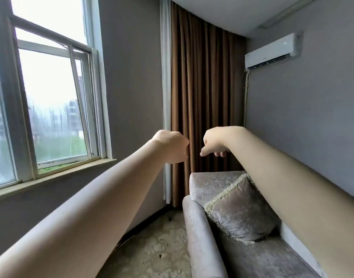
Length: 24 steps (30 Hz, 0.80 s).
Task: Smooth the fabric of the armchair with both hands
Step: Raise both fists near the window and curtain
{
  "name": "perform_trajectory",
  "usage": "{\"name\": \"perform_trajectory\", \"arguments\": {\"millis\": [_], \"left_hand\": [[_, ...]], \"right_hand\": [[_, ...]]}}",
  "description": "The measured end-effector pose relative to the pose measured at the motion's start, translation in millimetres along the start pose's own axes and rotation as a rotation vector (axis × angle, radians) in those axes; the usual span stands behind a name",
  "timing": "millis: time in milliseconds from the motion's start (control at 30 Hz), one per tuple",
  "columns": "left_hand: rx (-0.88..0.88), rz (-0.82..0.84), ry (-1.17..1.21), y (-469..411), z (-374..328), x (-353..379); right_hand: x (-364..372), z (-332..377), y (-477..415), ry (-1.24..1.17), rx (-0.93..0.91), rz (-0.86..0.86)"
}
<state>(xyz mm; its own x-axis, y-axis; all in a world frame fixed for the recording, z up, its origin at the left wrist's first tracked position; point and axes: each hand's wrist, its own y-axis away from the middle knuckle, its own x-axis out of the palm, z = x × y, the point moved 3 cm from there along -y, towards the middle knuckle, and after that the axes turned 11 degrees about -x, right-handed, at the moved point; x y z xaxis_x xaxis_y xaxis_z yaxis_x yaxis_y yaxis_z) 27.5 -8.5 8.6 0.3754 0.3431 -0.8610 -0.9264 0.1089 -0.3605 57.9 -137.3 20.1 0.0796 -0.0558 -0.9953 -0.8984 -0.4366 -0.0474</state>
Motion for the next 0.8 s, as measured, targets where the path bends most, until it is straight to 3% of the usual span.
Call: {"name": "perform_trajectory", "arguments": {"millis": [167,467,600,800], "left_hand": [[0.005,-0.043,-0.092,-60.2,20.1,37.8],[-0.070,-0.159,-0.047,-228.2,76.7,102.0],[-0.064,-0.107,-0.055,-293.0,101.4,152.2],[-0.053,-0.085,-0.033,-402.2,144.5,230.9]], "right_hand": [[5.9,-1.6,-83.6,-0.012,-0.001,0.013],[-10.2,-25.7,-289.0,0.030,-0.060,-0.097],[9.4,-22.6,-380.9,0.078,-0.086,0.032],[35.2,-23.6,-517.7,0.072,-0.069,0.038]]}}
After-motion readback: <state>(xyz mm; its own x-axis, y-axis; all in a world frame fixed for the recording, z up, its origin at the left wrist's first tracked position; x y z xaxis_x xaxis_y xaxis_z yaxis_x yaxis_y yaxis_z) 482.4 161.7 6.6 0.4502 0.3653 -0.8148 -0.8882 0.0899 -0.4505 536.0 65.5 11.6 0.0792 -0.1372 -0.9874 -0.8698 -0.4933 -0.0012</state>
